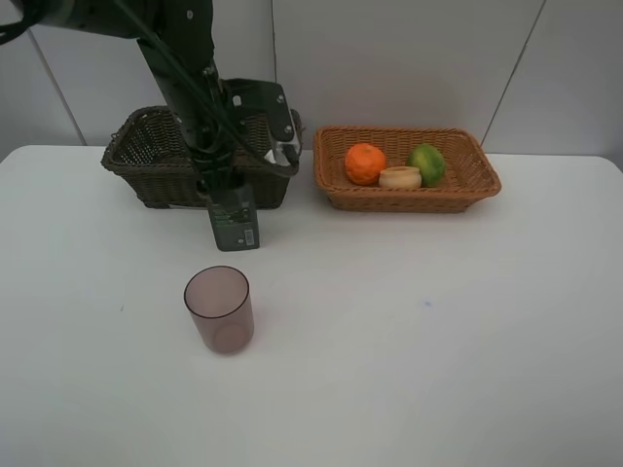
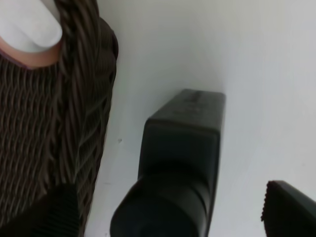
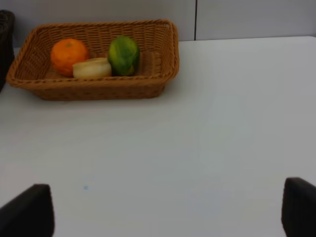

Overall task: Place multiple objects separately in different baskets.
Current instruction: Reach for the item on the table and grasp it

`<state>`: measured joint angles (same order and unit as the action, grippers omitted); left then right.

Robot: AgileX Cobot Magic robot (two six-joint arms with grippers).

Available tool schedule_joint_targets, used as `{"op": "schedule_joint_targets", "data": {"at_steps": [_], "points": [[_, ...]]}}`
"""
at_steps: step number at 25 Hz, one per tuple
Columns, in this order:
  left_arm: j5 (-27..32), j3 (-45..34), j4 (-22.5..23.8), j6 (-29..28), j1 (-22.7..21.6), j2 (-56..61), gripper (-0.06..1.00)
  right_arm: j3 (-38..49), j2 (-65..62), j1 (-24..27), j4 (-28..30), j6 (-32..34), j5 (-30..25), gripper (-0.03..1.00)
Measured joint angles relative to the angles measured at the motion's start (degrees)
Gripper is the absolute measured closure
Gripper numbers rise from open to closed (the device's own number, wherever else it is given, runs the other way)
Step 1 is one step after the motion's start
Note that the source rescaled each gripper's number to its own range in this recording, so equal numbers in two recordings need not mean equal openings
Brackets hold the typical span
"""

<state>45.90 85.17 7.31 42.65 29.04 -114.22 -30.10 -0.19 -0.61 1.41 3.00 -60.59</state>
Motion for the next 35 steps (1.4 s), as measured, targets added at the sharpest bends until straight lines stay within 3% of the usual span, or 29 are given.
{"op": "schedule_joint_targets", "data": {"at_steps": [26,29,33,35], "points": [[-1.12,0.06,-1.32,0.16,-0.06,-2.02,-0.02,0.0,0.0,0.0,-0.04,0.0,0.0,-0.03],[-1.29,0.06,-1.44,0.16,-0.06,-2.15,0.08,0.0,0.0,0.0,-0.04,0.0,0.0,-0.03],[-1.98,0.06,-1.44,0.16,-0.06,-3.24,0.38,0.0,0.0,0.0,-0.04,0.0,0.0,-0.03],[-1.8,0.1,-1.74,0.16,-0.06,-3.24,0.45,0.0,0.0,0.0,-0.04,0.0,0.0,-0.03]]}}
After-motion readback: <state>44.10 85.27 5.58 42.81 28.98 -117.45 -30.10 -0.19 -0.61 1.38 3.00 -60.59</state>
